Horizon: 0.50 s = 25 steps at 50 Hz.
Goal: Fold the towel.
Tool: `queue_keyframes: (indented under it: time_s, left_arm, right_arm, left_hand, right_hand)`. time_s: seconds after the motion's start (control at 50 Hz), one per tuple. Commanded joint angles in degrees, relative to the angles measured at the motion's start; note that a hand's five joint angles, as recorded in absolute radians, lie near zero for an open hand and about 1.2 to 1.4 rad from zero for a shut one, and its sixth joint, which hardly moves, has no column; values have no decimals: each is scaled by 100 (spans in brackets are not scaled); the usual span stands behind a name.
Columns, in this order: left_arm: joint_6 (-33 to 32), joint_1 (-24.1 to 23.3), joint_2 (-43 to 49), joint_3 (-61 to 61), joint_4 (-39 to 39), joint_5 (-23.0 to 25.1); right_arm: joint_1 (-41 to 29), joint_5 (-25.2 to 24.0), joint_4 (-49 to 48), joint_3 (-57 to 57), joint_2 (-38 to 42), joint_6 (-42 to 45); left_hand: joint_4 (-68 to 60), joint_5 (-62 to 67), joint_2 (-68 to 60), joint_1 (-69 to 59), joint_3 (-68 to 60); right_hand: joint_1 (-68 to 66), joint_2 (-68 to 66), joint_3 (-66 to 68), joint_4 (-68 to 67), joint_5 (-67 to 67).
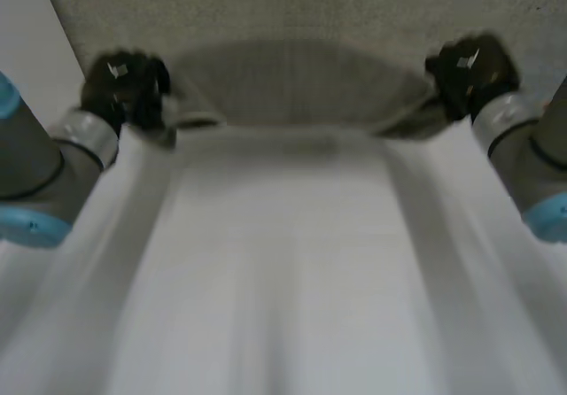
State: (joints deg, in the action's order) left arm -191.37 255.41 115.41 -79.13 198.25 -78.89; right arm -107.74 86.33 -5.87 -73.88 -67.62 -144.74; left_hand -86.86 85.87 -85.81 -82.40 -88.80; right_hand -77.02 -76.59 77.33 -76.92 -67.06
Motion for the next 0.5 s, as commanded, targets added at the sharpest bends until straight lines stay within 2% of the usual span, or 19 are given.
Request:
queue_keyframes:
  time_s: [0.02, 0.04, 0.08, 0.1, 0.14, 0.2, 0.32, 0.36, 0.5]
  left_arm:
    - [-1277, -9, 411, -927, -146, 5]
    - [-1280, -9, 412, -928, -146, 5]
    - [-1901, -9, 456, -1278, -172, 5]
    - [-1904, -9, 456, -1280, -173, 5]
    - [-2368, -18, 404, -1534, -164, 5]
    - [-2580, -27, 359, -1640, -173, -4]
    - [-2555, -62, 122, -1746, -243, -12]
    - [-2546, -123, -9, -1824, -295, -21]
    - [-2449, -369, -133, -1922, -269, -48]
  right_arm:
    - [25, -99, 77, -917, 372, 25]
    - [25, -99, 77, -918, 373, 25]
    - [34, -116, 68, -1110, 495, 7]
    - [34, -116, 68, -1111, 496, 7]
    - [52, -116, 68, -1251, 513, 16]
    - [34, -116, 68, -1340, 505, 25]
    - [52, -125, 59, -1401, 505, -1]
    - [52, -125, 33, -1445, 487, -19]
    - [52, -116, 7, -1559, 487, -10]
  left_hand:
    - [1134, -2035, 1028, 688, 1327]
    - [1138, -2039, 1032, 692, 1331]
    - [2092, -2993, 1986, 1646, 2285]
    - [2097, -2998, 1991, 1651, 2290]
    - [2984, -3885, 2878, 2538, 3177]
    - [3592, -4493, 3486, 3146, 3785]
    - [4250, -5151, 4144, 3804, 4443]
    - [5254, -6155, 5149, 4808, 5448]
    - [6033, -6934, 5927, 5587, 6226]
  right_hand:
    - [-298, -341, 267, -308, -294]
    - [-298, -341, 267, -308, -294]
    - [-298, -341, 267, -308, -294]
    - [-298, -341, 267, -308, -294]
    - [-298, -341, 267, -308, -294]
    - [-298, -341, 267, -308, -294]
    - [-298, -341, 267, -308, -294]
    - [-298, -341, 267, -308, -294]
    - [-298, -341, 267, -308, -294]
